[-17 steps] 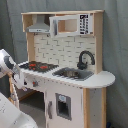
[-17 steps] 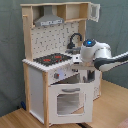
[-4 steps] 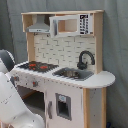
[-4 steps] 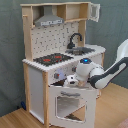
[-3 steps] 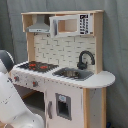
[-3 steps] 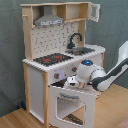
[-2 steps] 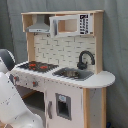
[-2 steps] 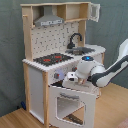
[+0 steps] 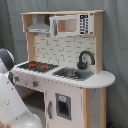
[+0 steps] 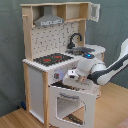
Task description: Play with the kitchen
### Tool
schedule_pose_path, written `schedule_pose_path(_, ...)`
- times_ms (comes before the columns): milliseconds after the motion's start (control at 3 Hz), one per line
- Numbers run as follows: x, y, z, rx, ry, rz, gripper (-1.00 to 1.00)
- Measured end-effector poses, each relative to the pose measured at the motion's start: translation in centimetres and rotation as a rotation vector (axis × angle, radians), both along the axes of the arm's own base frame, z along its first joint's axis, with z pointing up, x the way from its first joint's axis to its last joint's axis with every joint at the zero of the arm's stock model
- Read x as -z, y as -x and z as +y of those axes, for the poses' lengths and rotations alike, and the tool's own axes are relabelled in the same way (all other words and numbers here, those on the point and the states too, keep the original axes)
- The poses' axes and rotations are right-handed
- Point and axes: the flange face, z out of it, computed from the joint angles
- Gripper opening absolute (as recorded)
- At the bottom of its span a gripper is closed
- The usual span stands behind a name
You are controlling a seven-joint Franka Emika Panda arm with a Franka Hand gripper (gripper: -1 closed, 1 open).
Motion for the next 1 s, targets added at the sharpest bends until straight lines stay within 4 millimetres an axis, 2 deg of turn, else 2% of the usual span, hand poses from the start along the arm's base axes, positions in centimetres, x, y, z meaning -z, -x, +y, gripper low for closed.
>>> schedule_pose_path(1000,-3.8,1.0,-0.5,0.077,0.025,-0.042,1.00)
